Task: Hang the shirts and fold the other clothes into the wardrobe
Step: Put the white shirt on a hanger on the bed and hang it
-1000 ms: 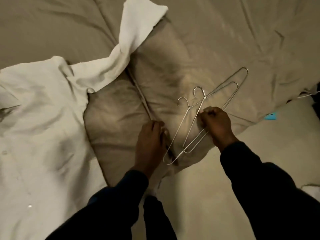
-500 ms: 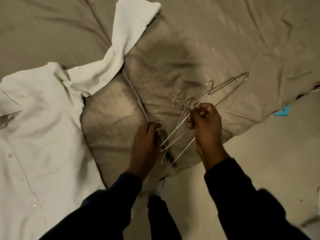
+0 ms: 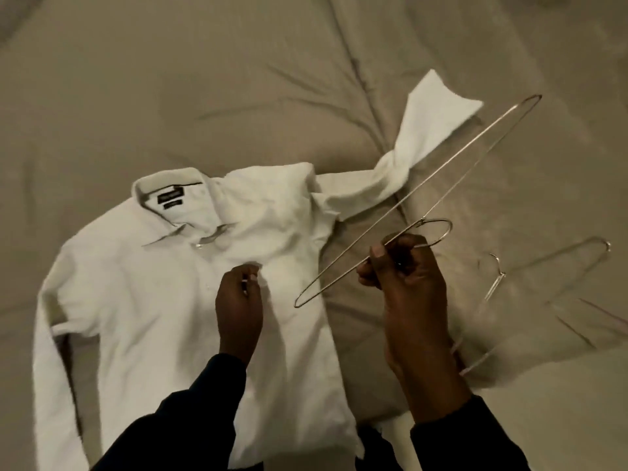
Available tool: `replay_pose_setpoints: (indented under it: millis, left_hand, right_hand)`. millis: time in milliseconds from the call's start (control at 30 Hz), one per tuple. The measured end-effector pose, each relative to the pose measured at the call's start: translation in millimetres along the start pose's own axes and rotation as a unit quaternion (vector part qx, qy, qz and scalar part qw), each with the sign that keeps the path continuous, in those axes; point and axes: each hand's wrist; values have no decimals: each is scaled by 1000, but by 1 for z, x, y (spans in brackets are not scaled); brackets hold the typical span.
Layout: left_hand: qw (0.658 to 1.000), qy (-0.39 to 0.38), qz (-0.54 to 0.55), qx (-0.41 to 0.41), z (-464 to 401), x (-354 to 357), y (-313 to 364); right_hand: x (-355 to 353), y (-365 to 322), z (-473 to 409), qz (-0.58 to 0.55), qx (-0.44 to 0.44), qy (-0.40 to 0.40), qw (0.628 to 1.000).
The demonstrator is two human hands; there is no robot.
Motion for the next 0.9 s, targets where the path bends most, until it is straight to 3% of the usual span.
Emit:
replay_pose_setpoints:
  millis: [200,333,467,633,900]
  left_hand:
    - [998,32,43,-46,-37,-83,-64]
    - [991,57,98,-73,-90,-118,-97]
    - [980,89,127,-125,-147,-130,-111]
    - [980,32,64,-188,-197,-113,-109]
    - [993,68,66,-72,-176,-134,-115]
  right_hand:
    - [122,10,17,-66,30,-47,996]
    - [196,24,16,-87,32,-37,995]
    - [245,35,5,-33,-12,-9,999]
    - [284,40,-17,68,-56,13,996]
    - [310,57,-41,175,-47,-15,983]
Point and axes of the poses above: each hand's wrist, its own z-axis away from the middle knuckle, its own x-axis out of the palm, y = z × x, and after that the axes turned 14 degrees about x, right-handed
